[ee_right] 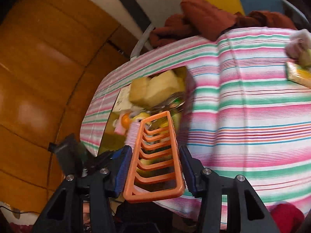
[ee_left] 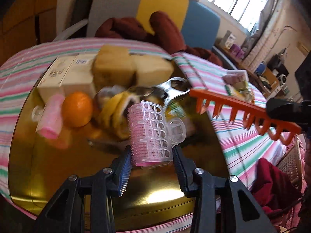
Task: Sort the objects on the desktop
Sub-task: 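Carry the orange rack and pink curler toward the gold tray with both tools, then lower the rack and curler into the tray and open both tools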
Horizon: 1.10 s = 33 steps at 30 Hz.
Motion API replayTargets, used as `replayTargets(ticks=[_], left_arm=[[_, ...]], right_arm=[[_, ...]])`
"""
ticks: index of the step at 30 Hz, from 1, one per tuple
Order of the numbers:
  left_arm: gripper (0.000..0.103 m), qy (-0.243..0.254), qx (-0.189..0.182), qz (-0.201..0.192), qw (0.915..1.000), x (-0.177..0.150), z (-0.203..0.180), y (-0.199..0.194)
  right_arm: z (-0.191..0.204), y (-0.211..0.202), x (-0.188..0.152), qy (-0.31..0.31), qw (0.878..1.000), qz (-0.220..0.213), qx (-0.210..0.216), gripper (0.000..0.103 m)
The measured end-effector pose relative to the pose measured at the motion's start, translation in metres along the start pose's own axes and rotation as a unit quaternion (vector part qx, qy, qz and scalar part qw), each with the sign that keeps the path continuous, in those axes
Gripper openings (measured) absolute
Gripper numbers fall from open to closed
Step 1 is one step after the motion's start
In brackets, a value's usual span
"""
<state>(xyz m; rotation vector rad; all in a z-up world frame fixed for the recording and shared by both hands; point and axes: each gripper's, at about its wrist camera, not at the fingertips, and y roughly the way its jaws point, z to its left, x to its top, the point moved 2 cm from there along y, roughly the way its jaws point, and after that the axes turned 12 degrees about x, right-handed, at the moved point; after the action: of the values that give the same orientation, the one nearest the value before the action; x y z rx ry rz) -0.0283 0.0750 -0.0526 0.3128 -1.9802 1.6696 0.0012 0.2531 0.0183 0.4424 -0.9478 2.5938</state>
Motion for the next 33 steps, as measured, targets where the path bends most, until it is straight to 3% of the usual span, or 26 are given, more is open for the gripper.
replayTargets(ticks=[6,17,21,24,27,29,30,33], left_arm=[[0.053,-0.058,-0.016,0.02,0.998,-0.005,0.028,0.002],[0.052,-0.085,0.019,-0.019,0.996,-0.002,0.051,-0.019],[0.052,-0.082,0.047,-0.014,0.9954,0.001,0.053,-0.012],[0.052,-0.08,0.027,0.003,0.9964,-0.002,0.054,-0.008],[0.05,-0.054,-0.025,0.025,0.9979,-0.006,0.039,-0.004],[0.049,-0.035,-0.027,0.018,0.9989,-0.008,0.031,-0.009],[0.048,-0.034,-0.026,0.009,0.999,-0.008,0.03,-0.013],[0.049,-0.045,-0.023,-0.024,0.9985,-0.003,0.035,-0.027]], right_arm=[[0.018,0.042,-0.003,-0.012,1.0,0.024,-0.013,0.052],[0.027,0.059,-0.018,-0.053,0.996,0.06,-0.042,0.056],[0.034,0.064,-0.03,-0.083,0.991,0.093,-0.038,0.046],[0.033,0.079,-0.033,-0.099,0.987,0.113,-0.053,0.041],[0.023,0.1,-0.033,-0.082,0.987,0.122,-0.061,0.041],[0.015,0.114,-0.032,-0.063,0.987,0.133,-0.059,0.041],[0.012,0.119,-0.034,-0.049,0.987,0.144,-0.05,0.036],[0.016,0.116,-0.04,-0.04,0.986,0.159,-0.01,0.036]])
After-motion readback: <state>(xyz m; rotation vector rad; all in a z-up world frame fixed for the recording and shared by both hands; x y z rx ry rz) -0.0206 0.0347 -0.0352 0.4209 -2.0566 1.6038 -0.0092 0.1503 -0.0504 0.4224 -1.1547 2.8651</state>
